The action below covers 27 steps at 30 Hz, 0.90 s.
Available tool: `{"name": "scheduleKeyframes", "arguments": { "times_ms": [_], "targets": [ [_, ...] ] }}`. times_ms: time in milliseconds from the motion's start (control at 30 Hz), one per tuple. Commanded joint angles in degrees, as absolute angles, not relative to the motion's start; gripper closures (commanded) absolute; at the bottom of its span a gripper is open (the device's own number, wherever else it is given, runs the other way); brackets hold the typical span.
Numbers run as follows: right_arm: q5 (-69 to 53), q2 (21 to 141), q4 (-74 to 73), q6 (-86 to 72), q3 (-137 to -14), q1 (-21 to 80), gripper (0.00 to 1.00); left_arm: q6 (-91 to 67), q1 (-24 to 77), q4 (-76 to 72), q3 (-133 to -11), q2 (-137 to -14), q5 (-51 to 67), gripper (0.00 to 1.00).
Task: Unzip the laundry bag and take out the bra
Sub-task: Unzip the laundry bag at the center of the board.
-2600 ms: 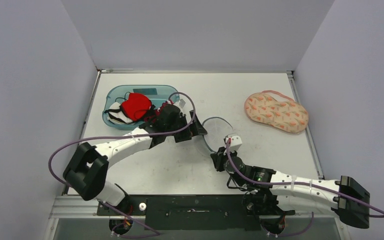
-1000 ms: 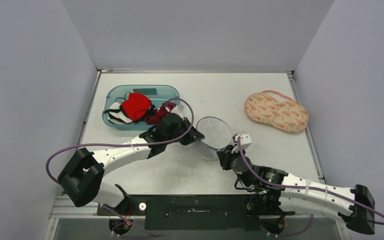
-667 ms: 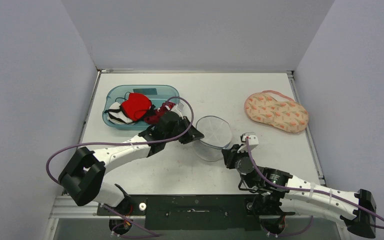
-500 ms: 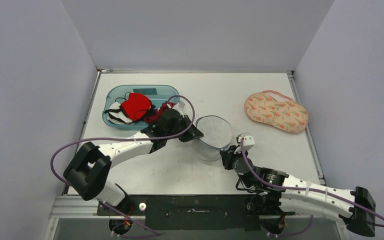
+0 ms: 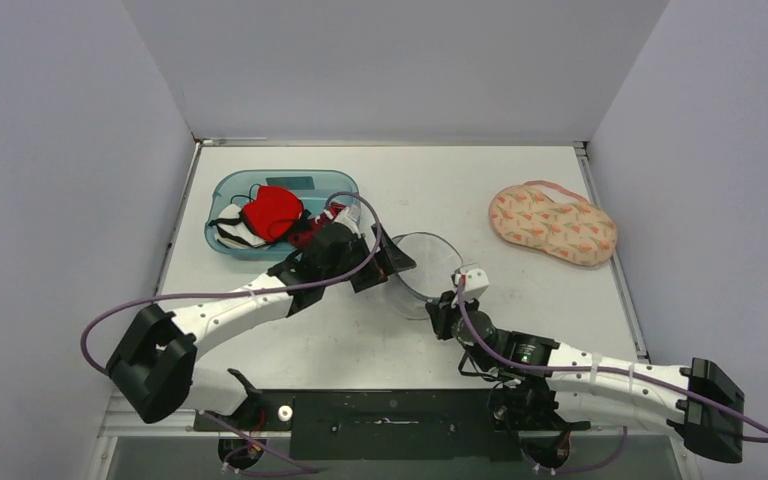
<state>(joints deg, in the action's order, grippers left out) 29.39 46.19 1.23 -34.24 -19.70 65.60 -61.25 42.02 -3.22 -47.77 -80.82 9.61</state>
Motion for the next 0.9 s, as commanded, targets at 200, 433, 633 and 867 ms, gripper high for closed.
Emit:
{"name": "scheduleKeyframes", "arguments": {
  "times_ms": [200,433,633,867],
  "targets": [
    [24.3,54.3,9.4,-30.9,-27.1,65.7,0.95,-67.2,48.9,-1.0,-45.0,-71.6,3.2,0.04],
    [21.0,55.6,9.0,-30.7,-28.7,65.8,0.95,-65.8,48.9,-1.5,-48.3,-76.5,2.8,0.09],
    [21.4,53.8,6.7,-31.1,-28.8,66.0,0.95,-65.2,48.6,-2.4,-49.9,-78.7,2.2,0.44],
    [22.2,52.1,4.3,-31.7,-28.4,66.0,0.95,-65.0,47.4,-2.6,-49.2,-78.7,1.4,0.85]
  ]
}}
